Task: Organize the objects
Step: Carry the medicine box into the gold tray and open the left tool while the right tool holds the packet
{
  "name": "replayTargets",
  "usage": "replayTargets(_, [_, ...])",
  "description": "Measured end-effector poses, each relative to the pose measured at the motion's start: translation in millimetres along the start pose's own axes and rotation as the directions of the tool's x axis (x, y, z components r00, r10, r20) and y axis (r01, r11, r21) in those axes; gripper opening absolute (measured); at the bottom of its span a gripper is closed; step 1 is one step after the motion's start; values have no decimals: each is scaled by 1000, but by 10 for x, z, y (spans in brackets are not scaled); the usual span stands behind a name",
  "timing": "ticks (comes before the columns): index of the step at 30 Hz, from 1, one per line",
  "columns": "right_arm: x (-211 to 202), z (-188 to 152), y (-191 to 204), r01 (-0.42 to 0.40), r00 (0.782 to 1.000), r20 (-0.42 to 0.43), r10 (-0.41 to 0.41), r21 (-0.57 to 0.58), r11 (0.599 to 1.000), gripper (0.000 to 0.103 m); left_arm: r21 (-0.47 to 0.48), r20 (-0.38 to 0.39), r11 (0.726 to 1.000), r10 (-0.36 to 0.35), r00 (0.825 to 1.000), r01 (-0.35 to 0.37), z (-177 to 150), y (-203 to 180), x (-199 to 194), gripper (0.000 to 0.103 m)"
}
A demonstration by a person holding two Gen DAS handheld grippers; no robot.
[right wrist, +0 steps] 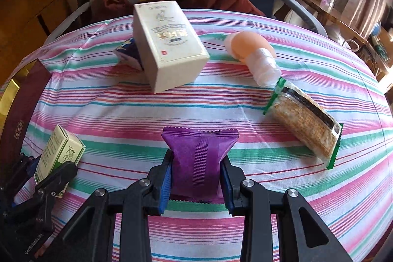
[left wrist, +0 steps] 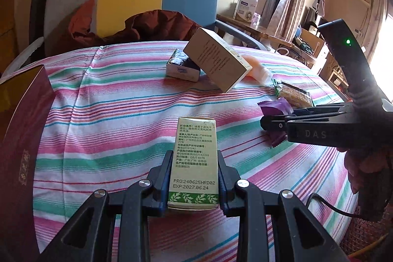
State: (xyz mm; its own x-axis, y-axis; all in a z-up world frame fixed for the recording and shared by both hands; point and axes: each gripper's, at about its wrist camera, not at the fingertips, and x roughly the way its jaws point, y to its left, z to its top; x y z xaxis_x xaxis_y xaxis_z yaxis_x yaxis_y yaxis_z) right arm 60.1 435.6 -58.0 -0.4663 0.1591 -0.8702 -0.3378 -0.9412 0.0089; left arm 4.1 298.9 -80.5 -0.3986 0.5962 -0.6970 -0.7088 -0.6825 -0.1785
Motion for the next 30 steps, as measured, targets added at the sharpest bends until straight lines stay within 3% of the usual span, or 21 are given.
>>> replayTargets(5, [167,48,78,-6,1000,24,7,-72,997,35,-2,8,1000,10,1000,-10,-158,60,-163,30])
replayTargets(9, [151,23,153,-21,999,33,24,-91,996,35,69,21,997,37,999,-38,-295,-14,-306,30])
replayTargets(11, [130,18,196,-27,999,39,31,-101,995,35,69,23,997,16,1000,-18,-313,-29,-377,30])
replayTargets(18, [145,-14,308,-27,998,56,36,-146,989,35,-20,93,1000,-7,996,9,-157,142,-695,30])
replayTargets(22, [212,44,297,-24,997,64,35,-166,986,35,-82,124,997,26,992,-16,-77,339,-858,30])
replayTargets(30, [249,62,335,-41,996,69,54,-174,984,35,-272,112,961,85,990,-52,-2,926,-1020,30])
